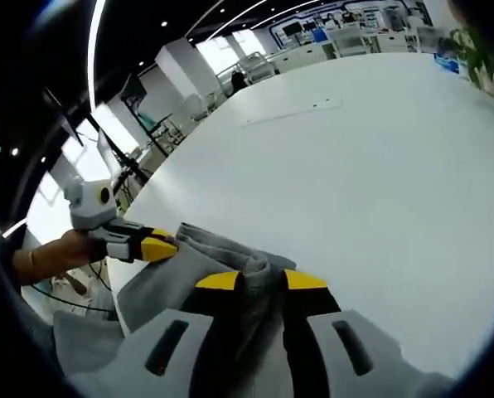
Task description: Fold the towel on the table until its edges align and the towel forms a compact rectangular stack.
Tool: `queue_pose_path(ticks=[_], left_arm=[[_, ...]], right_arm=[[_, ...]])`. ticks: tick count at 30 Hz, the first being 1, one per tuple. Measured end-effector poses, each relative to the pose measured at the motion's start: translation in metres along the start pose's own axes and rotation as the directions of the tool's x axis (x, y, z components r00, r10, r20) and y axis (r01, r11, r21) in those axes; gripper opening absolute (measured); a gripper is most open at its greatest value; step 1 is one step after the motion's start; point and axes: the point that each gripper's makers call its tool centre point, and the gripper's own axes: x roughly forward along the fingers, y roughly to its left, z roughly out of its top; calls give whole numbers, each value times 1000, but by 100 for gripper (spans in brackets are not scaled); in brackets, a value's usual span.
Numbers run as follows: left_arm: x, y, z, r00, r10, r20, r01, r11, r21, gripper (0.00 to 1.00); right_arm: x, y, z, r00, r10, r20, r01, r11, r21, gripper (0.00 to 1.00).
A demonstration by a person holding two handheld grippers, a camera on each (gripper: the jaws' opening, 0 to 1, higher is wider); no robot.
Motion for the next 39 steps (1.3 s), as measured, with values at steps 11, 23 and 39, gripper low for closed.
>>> queue_pose_path(ticks=[11,23,39], left_arm=[[-25,-4,5,999,24,39,-24,1000,-1,17],[-31,-38,-19,997,-65,-47,71,989,129,15],[-17,-31,-34,995,-35,-97,57,971,232,15]], right_arm=[[-22,2,0,998,9,56,-8,1000,-22,32],[-21,12,-22,1000,-5,0,5,997,-74,31],[-5,2,-36,999,-19,-38,16,996,-85,21]])
